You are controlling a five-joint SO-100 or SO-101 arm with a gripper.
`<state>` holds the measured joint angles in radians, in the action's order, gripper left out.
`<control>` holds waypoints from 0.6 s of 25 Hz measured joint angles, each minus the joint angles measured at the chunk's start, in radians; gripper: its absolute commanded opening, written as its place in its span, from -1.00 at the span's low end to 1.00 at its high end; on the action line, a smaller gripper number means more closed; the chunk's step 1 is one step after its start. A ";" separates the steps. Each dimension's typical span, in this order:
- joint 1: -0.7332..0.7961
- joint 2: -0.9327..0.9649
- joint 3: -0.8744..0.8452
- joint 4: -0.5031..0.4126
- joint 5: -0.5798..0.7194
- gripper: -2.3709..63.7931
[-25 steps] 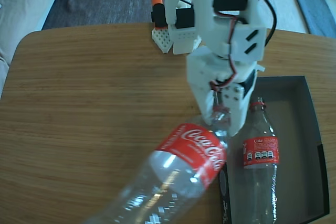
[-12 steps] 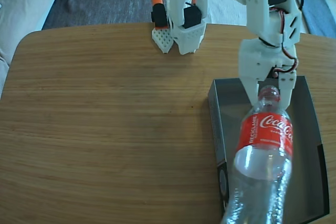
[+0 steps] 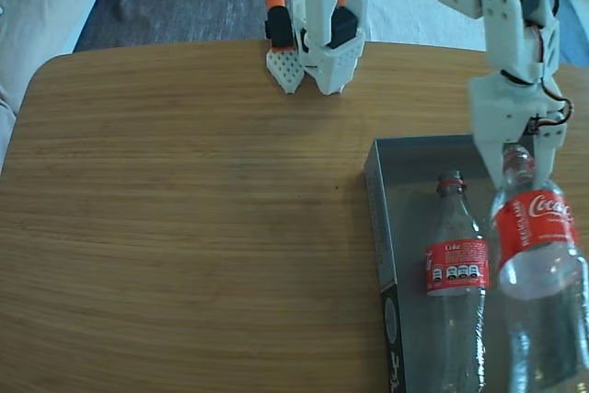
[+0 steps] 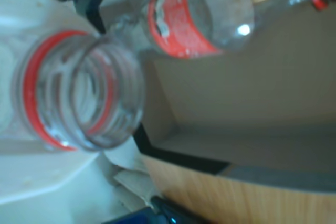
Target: Grasp the bottles and put them in the box.
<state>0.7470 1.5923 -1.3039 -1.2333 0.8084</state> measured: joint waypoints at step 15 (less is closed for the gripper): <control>0.137 -0.207 0.210 0.000 0.000 -0.94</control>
<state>0.8836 1.3852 -1.0937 -1.2333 0.8084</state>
